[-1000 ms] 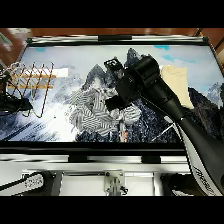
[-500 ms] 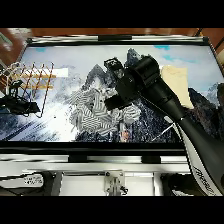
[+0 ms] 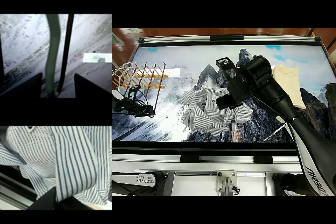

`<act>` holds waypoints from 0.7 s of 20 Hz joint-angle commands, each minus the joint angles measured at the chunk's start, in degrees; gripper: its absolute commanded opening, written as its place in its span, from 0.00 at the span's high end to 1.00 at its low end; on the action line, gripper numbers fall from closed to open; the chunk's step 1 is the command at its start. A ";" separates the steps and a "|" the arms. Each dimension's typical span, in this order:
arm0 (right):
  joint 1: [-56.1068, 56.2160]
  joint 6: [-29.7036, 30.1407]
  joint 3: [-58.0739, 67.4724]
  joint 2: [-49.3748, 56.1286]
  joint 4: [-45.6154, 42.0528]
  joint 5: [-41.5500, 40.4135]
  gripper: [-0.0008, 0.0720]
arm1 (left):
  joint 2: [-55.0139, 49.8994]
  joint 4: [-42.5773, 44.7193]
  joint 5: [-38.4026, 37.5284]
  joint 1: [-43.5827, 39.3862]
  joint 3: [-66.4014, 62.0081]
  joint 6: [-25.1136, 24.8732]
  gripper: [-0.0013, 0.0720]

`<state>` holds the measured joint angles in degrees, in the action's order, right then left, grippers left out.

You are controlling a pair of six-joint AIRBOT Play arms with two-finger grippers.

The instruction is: Fold the shirts.

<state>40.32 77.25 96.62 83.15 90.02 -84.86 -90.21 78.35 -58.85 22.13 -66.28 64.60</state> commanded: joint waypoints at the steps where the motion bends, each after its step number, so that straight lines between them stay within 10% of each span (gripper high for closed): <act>1: 0.04 -0.57 0.04 0.02 0.07 1.11 0.88 | -0.44 -0.02 0.24 -0.02 -0.07 -0.96 0.40; 3: 0.04 -1.16 0.04 0.02 0.07 1.38 0.88 | -0.42 -0.02 0.39 -0.02 -0.07 -0.96 0.46; 7: 0.04 -1.38 0.04 0.00 0.09 1.77 0.88 | -0.42 -0.13 -0.07 -0.02 -0.07 -1.11 0.89; 14: 0.04 -1.57 0.04 0.00 0.04 2.08 0.88 | 4.74 -1.05 0.09 0.00 -2.27 0.63 0.90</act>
<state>40.32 75.77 96.60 83.15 90.08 -82.98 -87.94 77.58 -58.92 22.09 -67.31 63.75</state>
